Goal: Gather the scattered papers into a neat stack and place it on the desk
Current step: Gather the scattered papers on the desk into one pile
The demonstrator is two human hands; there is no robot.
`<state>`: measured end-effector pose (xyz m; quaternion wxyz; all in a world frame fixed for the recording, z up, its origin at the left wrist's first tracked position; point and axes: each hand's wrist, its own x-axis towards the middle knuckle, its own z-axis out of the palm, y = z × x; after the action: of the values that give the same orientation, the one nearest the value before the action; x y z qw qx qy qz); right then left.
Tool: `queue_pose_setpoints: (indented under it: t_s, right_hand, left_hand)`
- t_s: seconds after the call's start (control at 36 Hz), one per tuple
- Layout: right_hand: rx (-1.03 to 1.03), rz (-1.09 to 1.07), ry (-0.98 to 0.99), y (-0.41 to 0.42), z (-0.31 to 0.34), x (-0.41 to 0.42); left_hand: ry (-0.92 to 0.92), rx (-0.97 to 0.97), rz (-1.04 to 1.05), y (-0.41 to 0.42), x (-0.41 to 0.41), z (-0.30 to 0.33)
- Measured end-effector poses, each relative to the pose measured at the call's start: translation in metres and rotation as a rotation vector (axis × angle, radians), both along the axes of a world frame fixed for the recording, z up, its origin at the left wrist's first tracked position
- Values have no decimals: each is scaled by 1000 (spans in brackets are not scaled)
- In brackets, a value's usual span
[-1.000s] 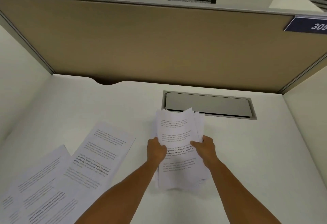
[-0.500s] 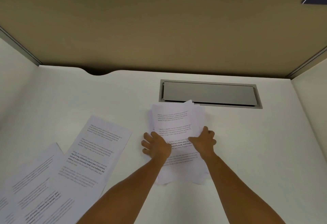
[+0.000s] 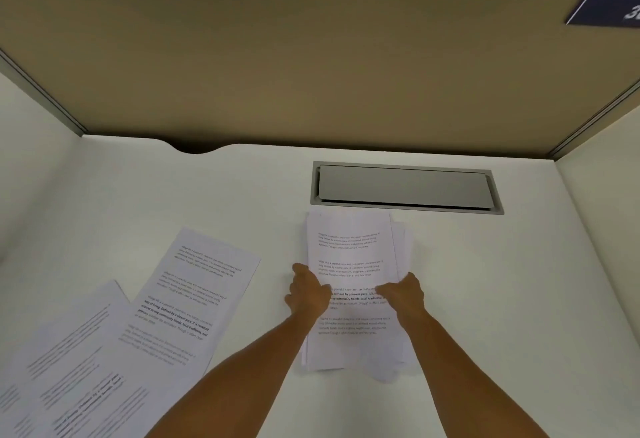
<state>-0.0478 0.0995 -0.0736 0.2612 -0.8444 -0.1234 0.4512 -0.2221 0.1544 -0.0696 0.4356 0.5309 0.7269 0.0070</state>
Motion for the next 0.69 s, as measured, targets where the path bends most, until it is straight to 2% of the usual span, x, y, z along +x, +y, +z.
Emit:
queue_pose_setpoints:
  t_s: [0.06, 0.14, 0.28, 0.69]
  right_hand:
    - [12, -35, 48, -9, -1, 3]
    - [76, -80, 185, -24, 1, 5]
    - [117, -104, 361, -49, 8, -2]
    - [274, -91, 328, -97, 56, -41]
  left_hand:
    - [-65, -22, 63, -4, -6, 0]
    - [-284, -78, 184, -11, -16, -2]
    - [-447, -187, 128, -25, -32, 0]
    - [-751, -107, 114, -63, -80, 41]
